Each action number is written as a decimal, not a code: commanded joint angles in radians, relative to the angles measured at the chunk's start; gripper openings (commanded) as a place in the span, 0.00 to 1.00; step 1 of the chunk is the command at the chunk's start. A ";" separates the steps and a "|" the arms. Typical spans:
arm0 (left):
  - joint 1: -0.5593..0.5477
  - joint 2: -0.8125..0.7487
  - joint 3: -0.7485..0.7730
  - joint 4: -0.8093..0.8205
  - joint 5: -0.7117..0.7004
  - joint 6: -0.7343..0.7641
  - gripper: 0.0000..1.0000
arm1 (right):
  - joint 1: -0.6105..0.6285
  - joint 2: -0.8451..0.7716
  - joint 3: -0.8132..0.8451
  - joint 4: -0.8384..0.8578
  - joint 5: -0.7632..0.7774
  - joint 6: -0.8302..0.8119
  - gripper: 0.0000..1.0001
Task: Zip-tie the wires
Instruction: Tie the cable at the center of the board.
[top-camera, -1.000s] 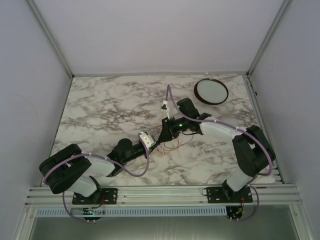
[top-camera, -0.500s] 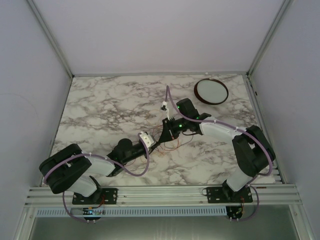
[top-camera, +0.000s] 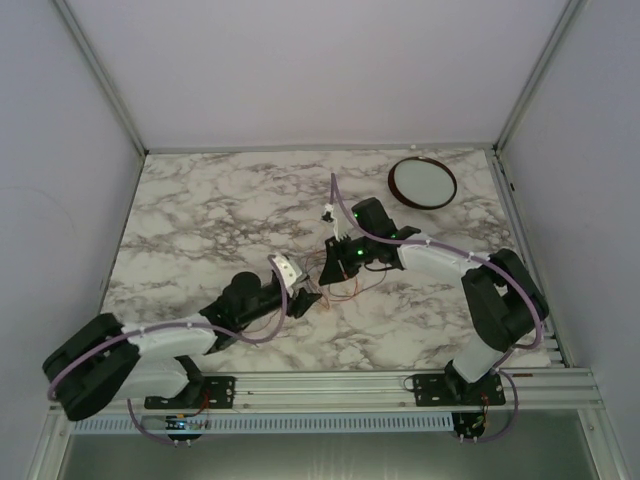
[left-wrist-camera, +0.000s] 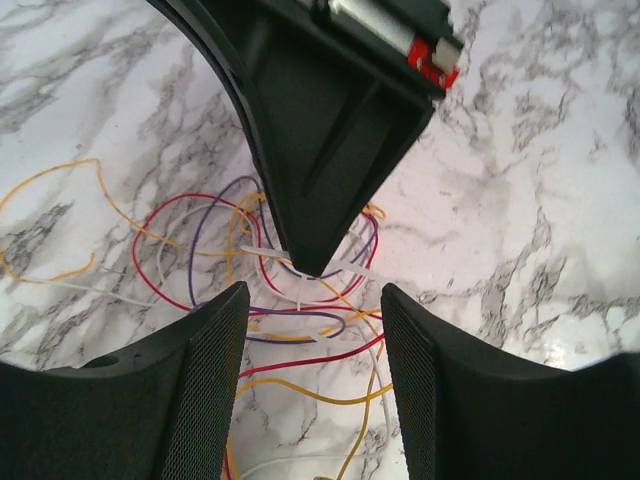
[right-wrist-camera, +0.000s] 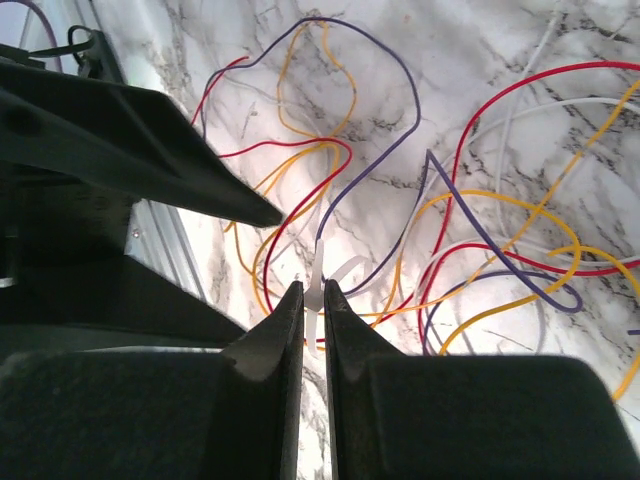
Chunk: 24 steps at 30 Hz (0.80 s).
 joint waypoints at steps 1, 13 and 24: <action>0.012 -0.144 0.053 -0.242 -0.075 -0.100 0.58 | 0.007 -0.003 0.035 -0.002 0.064 -0.031 0.03; 0.166 -0.342 0.038 -0.306 -0.179 -0.725 0.61 | 0.024 -0.087 -0.037 0.062 0.133 -0.049 0.02; 0.181 -0.164 0.128 -0.339 -0.070 -1.127 0.56 | 0.050 -0.107 -0.046 0.062 0.166 -0.057 0.02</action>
